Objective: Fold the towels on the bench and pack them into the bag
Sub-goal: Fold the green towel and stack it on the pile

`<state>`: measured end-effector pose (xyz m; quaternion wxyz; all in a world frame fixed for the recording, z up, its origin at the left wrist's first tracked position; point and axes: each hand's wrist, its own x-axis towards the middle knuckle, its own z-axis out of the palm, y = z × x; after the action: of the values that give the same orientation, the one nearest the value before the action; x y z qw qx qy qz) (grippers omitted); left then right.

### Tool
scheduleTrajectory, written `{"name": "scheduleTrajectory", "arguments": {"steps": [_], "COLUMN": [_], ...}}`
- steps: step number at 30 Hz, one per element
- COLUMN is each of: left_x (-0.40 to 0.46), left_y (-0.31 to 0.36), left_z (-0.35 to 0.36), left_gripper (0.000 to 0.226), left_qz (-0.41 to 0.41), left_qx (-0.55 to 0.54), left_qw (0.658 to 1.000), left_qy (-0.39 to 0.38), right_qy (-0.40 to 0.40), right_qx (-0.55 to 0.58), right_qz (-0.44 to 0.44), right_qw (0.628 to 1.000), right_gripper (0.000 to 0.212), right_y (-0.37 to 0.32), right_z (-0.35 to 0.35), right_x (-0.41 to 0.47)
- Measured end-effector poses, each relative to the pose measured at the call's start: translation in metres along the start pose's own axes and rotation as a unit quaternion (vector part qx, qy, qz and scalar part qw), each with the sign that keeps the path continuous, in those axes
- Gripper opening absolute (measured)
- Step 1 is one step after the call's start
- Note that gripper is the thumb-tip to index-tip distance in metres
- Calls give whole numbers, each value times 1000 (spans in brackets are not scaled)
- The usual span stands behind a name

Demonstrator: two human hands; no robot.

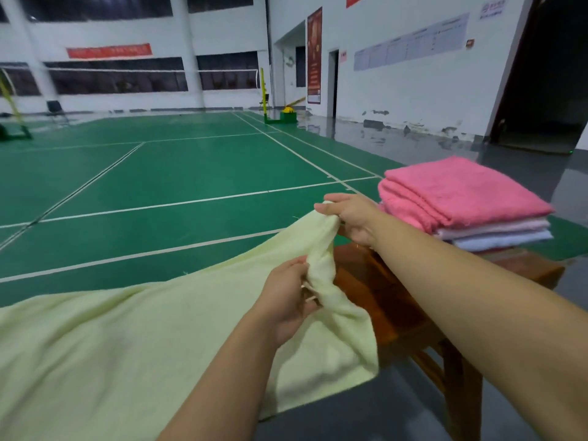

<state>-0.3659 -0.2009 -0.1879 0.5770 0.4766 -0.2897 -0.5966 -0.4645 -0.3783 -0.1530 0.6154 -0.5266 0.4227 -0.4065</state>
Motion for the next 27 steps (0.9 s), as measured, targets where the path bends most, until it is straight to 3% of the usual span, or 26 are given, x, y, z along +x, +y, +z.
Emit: {"name": "scheduleTrajectory", "arguments": {"steps": [4, 7, 10, 13, 17, 22, 27], "left_x": [-14, -31, -41, -50, -59, -55, -36], "left_y": [12, 21, 24, 28, 30, 21, 8], "left_z": [-21, -38, -52, -61, -61, -42, -10], "left_gripper": [40, 45, 45, 49, 56, 47, 61], "left_qz": [8, -9, -3, -2, -60, -70, -83], "left_qx": [143, 178, 193, 157, 82, -14, -88], "left_qw": [989, 984, 981, 988, 994, 995, 986], "left_qy": [48, 4, 13, 16, -35, -74, -112], "right_qy": [-14, -30, -26, -9, 16, 57, 132], "right_qx": [-15, 4, 14, 12, 22, 17, -7], "right_qz": [4, -2, -21, -29, -28, -44, -76], "right_qw": [1000, 1000, 999, 999, 999, 997, 988], "right_gripper": [82, 91, 92, 90, 84, 89, 90], "right_y": [-1, -7, -14, -16, -17, -29, -61], "right_z": [8, 18, 27, 31, 34, 33, 10], "right_x": [-4, -9, -14, -11, -2, 5, 0]}}
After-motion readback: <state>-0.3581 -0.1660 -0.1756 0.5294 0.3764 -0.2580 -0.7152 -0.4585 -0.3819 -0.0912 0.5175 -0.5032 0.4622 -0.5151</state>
